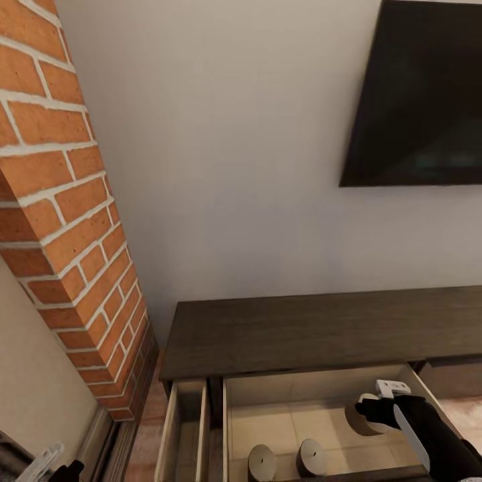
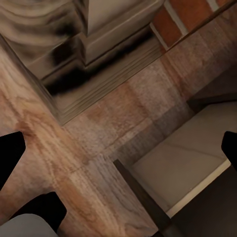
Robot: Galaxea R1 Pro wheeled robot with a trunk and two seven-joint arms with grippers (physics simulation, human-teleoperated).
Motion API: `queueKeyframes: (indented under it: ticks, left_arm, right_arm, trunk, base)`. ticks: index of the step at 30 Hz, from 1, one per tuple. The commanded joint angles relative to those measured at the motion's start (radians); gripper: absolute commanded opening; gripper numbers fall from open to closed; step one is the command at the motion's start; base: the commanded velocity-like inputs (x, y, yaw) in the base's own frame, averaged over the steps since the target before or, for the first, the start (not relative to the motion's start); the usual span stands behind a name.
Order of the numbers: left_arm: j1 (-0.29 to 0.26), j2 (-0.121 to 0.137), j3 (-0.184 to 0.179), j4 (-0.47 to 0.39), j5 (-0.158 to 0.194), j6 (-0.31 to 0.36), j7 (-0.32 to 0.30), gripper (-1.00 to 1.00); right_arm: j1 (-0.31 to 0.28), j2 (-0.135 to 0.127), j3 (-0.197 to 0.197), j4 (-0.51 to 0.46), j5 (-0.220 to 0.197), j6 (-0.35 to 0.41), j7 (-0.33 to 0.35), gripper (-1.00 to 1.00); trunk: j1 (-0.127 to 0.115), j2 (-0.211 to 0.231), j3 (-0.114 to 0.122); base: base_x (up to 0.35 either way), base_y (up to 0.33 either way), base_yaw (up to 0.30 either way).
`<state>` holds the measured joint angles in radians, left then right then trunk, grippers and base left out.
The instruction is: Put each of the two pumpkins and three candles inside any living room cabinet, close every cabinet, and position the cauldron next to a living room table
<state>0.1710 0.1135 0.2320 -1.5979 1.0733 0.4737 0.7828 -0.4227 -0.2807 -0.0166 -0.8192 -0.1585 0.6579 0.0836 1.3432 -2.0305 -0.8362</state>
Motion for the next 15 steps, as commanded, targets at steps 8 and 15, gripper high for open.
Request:
queueKeyframes:
  ticks: [8,15]
  left_arm:
    - [-0.077,0.002,-0.005,-0.002,0.006,0.079,0.007,1.0]
    - [-0.187,-0.004,-0.018,-0.001,0.016,0.194,-0.002,1.0]
  right_arm:
    - [-0.114,0.004,-0.001,0.171,0.0,0.002,0.002,-1.0]
    - [-0.191,0.028,0.0,0.305,0.003,-0.001,-0.001,-1.0]
  trunk:
    - [0.031,-0.057,-0.026]
    - [0.058,-0.106,-0.048]
  base:
    - [0.0,0.0,0.0]
    - [0.0,0.0,0.0]
